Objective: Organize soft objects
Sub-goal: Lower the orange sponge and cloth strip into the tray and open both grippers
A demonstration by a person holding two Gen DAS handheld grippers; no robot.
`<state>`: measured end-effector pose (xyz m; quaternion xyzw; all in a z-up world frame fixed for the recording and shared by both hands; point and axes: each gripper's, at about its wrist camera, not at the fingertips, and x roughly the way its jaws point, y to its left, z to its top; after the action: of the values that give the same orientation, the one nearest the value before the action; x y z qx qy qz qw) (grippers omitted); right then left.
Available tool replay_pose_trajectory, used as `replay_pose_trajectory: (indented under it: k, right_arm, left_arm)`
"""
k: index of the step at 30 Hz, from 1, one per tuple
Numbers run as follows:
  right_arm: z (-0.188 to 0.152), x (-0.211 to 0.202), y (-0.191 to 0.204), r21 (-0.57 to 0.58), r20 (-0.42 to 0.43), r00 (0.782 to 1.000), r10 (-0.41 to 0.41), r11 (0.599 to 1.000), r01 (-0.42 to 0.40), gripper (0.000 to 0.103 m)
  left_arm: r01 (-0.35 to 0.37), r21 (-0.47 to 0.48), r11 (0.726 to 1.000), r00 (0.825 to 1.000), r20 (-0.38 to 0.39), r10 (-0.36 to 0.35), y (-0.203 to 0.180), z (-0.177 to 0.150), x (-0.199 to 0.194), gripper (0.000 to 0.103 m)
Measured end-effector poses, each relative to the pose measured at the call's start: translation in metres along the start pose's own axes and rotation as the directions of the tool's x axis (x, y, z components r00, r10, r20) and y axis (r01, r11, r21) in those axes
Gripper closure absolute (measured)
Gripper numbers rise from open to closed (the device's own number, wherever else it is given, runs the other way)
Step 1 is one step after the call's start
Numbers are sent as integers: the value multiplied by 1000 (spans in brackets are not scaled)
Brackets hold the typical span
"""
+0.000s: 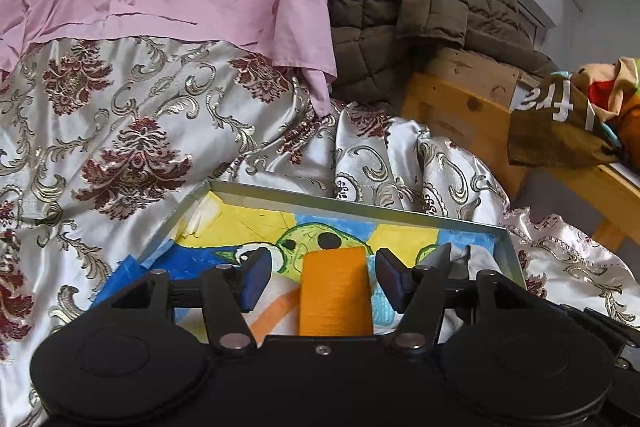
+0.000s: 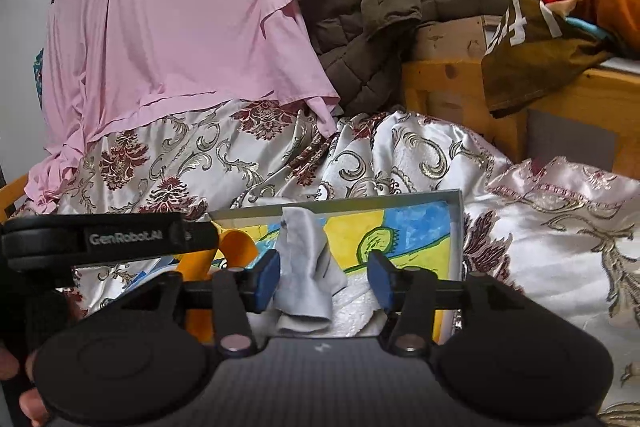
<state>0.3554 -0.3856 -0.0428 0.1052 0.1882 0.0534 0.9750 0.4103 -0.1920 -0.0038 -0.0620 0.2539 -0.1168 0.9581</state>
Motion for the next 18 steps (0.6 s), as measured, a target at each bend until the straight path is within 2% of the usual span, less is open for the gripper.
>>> replay_pose_trajectory:
  k: [3, 5, 8, 14, 18]
  right_arm:
    - [2, -5, 2, -1, 7, 1000, 0, 1000, 0, 40]
    - [3, -10, 4, -8, 13, 1000, -7, 1000, 7, 34]
    - [6, -19, 8, -19, 14, 1000, -20, 1000, 20, 31]
    - [11, -49, 20, -45, 22, 999, -28, 999, 29, 21]
    - [9, -71, 29, -66, 12, 1000, -27, 997, 27, 19]
  left_arm:
    - [-7, -7, 1000, 1000, 4, 7, 4, 2, -8, 37]
    - [-17, -9, 1000, 1000, 15, 18, 6, 3, -16, 29]
    - [-30, -18, 999, 999, 34, 30, 11, 3, -31, 22]
    - [-53, -38, 998, 997, 47, 55, 23, -7, -68, 16]
    - [-69, -25, 997, 996, 59, 71, 25, -16, -96, 15]
